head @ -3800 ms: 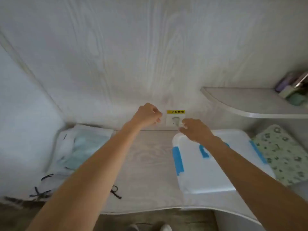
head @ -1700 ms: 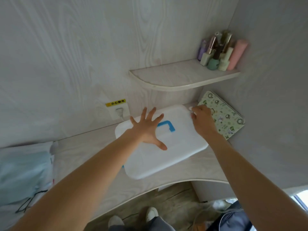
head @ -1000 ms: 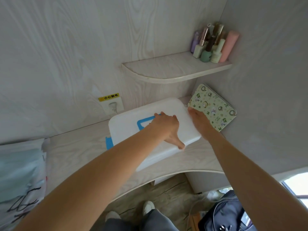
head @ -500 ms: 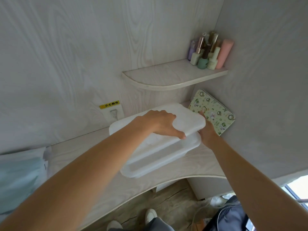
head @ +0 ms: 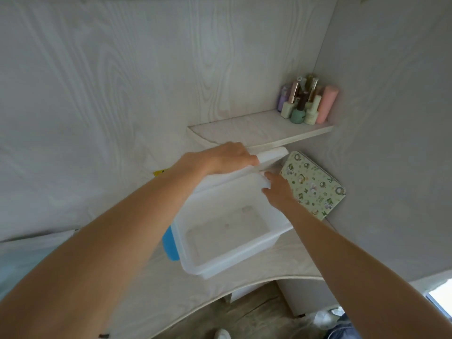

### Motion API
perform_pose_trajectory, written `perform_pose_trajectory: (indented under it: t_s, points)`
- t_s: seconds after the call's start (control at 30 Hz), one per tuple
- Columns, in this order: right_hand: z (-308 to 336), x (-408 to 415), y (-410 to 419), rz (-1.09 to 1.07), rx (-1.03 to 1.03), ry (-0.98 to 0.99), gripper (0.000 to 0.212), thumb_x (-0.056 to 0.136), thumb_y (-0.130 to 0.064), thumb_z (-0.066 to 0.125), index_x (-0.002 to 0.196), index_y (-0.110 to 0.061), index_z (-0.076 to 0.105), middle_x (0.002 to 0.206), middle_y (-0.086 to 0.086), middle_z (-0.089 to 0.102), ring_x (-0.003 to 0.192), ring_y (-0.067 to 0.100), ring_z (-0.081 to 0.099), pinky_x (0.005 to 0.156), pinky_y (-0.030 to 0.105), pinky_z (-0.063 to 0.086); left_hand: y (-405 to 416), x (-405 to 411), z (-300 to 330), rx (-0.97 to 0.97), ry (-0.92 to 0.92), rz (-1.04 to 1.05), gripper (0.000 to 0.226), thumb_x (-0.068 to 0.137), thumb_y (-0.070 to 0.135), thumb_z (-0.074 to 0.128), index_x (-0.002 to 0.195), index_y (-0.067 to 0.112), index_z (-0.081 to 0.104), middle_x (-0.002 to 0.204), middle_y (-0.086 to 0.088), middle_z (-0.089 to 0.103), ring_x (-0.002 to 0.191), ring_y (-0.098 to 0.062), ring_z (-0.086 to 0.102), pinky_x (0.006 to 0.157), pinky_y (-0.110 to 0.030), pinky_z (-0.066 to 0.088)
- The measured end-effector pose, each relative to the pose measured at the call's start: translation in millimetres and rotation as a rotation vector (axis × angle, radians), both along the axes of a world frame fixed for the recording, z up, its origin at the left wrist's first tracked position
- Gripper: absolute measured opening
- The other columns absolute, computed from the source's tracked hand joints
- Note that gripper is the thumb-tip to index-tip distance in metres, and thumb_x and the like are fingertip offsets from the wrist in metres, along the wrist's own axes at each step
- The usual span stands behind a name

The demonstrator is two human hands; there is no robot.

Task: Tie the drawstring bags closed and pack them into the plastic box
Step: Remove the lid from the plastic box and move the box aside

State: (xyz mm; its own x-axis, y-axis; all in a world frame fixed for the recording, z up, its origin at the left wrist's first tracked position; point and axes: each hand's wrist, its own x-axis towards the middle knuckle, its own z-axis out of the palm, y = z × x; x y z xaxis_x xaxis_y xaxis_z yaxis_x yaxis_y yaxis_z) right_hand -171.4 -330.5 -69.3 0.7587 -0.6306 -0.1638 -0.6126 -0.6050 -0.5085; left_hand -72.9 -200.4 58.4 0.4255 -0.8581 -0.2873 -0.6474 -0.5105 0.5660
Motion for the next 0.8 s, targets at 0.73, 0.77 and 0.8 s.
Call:
perform_pose_trajectory:
  t_s: [0.73, 0.77, 0.8]
  points:
    - [-4, -7, 0, 0.040, 0.115, -0.054, 0.051, 0.095, 0.001, 0.040, 0.144, -0.008, 0.030, 0.149, 0.010, 0.033, 0.136, 0.025, 0.031, 0.106, 0.025, 0.023, 17, -13, -58, 0.041, -0.619, -0.101, 0.045, 0.094, 0.008, 0.038, 0.137, 0.020, 0.029, 0.102, -0.014, 0.058, 0.092, -0.034, 0.059, 0.069, -0.036, 0.038]
    - [-5, -8, -2, 0.033, 0.115, -0.065, 0.052, 0.094, 0.005, 0.038, 0.143, -0.010, 0.032, 0.149, 0.008, 0.033, 0.136, 0.024, 0.031, 0.106, 0.024, 0.023, 19, -9, -55, 0.027, -0.634, -0.083, 0.044, 0.094, 0.009, 0.038, 0.136, 0.021, 0.031, 0.103, -0.014, 0.059, 0.093, -0.034, 0.060, 0.070, -0.036, 0.038]
    - [-7, -9, -4, 0.014, 0.122, -0.079, 0.054, 0.092, 0.008, 0.036, 0.143, -0.012, 0.034, 0.149, 0.008, 0.034, 0.135, 0.024, 0.033, 0.106, 0.024, 0.025, 20, -6, -52, 0.027, -0.647, -0.066, 0.043, 0.094, 0.011, 0.038, 0.136, 0.022, 0.031, 0.104, -0.014, 0.059, 0.094, -0.034, 0.060, 0.070, -0.036, 0.038]
